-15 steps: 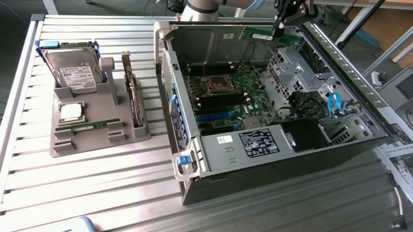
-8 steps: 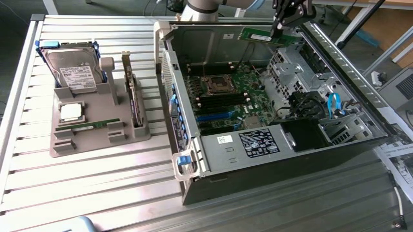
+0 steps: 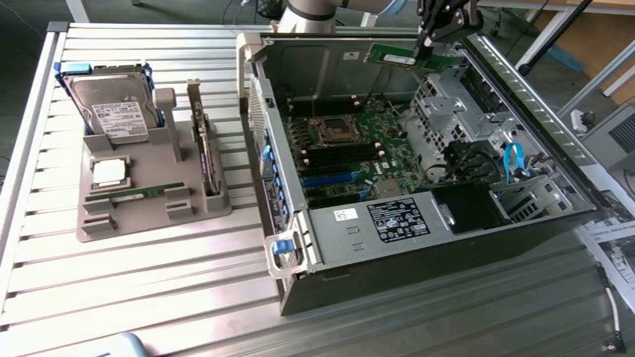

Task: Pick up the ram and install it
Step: 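Insert the ram into the slot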

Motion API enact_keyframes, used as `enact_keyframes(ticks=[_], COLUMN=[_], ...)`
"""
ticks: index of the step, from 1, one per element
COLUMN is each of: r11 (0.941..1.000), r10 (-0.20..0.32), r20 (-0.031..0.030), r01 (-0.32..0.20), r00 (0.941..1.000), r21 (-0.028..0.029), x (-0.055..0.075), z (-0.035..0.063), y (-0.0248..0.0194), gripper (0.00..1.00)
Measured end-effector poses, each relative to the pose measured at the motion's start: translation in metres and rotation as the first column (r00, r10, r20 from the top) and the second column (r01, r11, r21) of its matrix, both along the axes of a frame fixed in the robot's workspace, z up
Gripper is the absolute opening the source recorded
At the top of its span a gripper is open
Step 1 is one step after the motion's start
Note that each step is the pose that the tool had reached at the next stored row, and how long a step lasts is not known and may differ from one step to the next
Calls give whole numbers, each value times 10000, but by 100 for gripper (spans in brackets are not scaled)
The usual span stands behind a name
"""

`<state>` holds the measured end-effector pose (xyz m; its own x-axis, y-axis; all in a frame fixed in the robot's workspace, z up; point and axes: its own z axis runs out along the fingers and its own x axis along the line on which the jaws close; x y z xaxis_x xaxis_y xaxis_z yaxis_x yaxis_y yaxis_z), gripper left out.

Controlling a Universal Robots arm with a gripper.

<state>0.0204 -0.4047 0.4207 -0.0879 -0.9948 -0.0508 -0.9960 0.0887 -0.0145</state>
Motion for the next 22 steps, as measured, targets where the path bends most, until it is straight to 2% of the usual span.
enact_keyframes(ticks=[22], r11=[10000], r10=[1], r20=[0], r01=[-1], r00=[10000], r21=[2], x=[-32], z=[-54], y=[0], gripper=[13])
